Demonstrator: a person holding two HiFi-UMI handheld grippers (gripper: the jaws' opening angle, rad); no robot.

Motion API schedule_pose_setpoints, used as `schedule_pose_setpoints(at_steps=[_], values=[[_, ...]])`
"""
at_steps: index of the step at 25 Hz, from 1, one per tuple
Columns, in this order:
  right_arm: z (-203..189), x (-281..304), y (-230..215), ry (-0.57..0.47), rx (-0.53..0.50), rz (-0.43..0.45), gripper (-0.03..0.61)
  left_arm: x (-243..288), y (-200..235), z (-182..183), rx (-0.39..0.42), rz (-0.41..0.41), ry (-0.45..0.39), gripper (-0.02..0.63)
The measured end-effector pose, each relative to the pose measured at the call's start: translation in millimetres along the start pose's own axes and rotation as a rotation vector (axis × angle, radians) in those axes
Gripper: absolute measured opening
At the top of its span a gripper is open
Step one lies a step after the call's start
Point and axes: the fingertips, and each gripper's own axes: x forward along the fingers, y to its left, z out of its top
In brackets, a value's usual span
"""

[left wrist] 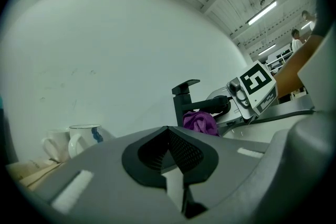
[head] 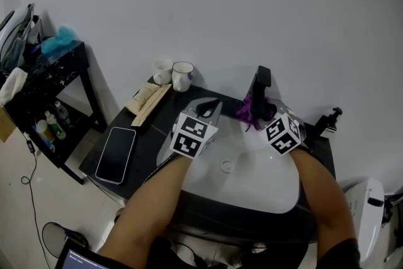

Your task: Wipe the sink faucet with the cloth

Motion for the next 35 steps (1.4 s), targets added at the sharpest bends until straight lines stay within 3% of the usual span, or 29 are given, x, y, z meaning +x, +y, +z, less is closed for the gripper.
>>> schedule_pose_setpoints(at_steps=[7,20,28,35], values=[[-13.1,12.3,28.9,0.08,-0.056,0.083,0.094,-0.5,-1.8,-2.7,0.002,-0.003,0.016,0.017],[-22.0,0.3,30.4,0.082,-0.06,0.12,0.097,-0.4,-2.5,-1.0,0.001,-0.008,0.009,0.017],[-26.2,-35.1,-41.1,0.109,-0.147,0.002,0.1,-1.7,-2.1,-2.2,0.003,-0.004,0.019,0.017],[-1.4,-39.0,-100.8,0.12,-0.217,-0.129,0.1,-0.8,-1.9,-3.3,0.0,-0.002,0.024,0.017]])
